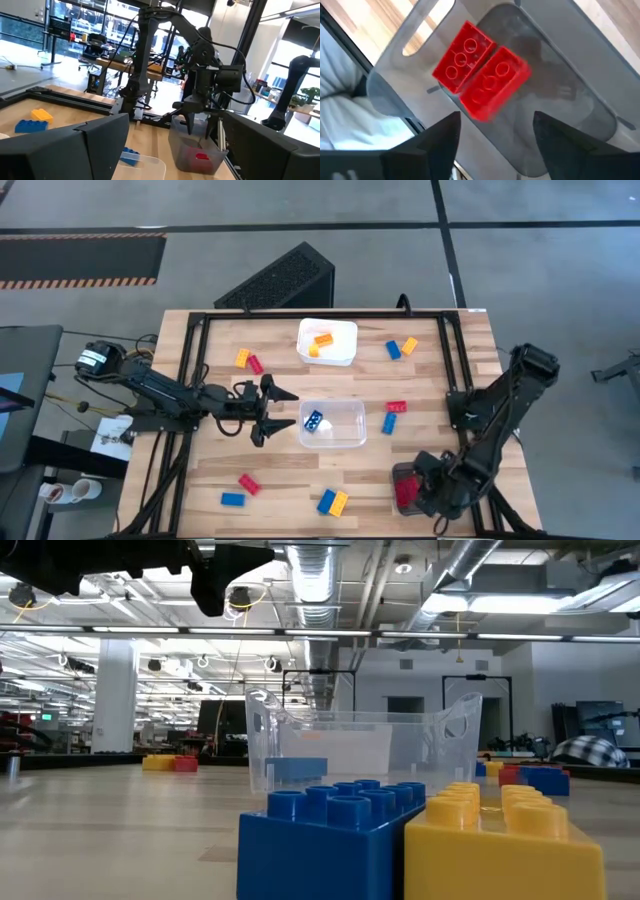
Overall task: Sort & place blocks by color
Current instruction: Put the red game piece into the black bin, then put the blue game piece into the transparent bin
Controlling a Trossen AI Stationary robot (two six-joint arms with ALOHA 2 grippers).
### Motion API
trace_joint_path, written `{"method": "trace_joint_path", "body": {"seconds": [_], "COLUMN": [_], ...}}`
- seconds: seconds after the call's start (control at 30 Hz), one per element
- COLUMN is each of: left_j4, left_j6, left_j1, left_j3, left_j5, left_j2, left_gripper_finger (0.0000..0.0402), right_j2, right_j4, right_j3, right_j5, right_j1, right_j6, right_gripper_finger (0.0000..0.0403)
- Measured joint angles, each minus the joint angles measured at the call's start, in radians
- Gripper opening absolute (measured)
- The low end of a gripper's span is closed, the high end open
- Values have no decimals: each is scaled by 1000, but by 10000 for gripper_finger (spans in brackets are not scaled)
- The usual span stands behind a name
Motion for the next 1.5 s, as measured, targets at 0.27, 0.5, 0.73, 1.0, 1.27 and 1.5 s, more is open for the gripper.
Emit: {"method": "trace_joint_path", "body": {"seconds": [0.27,0.5,0.73,1.0,1.27,1.5], "left_j4": [-24,-319,-430,-377,-384,-391], "left_j6": [-7,52,41,-38,-78,-110], "left_j1": [0,3,-16,-16,-16,-16], "left_j3": [0,0,-113,-244,-250,-251], "left_j5": [0,-39,-135,-200,-195,-201], "left_j2": [0,-221,-519,-688,-706,-687], "left_gripper_finger": [309,308,308,308,308,308], "right_j2": [-93,-145,-145,-140,-78,47], "right_j4": [-10,-31,-200,-181,-86,-98], "right_j3": [0,0,0,-8,-8,-8], "right_j5": [-66,-8,70,93,133,113], "right_j1": [-171,-339,-481,-684,-772,-754], "right_j6": [-156,-331,-556,-595,-488,-437], "right_gripper_finger": [289,289,289,289,289,289]}}
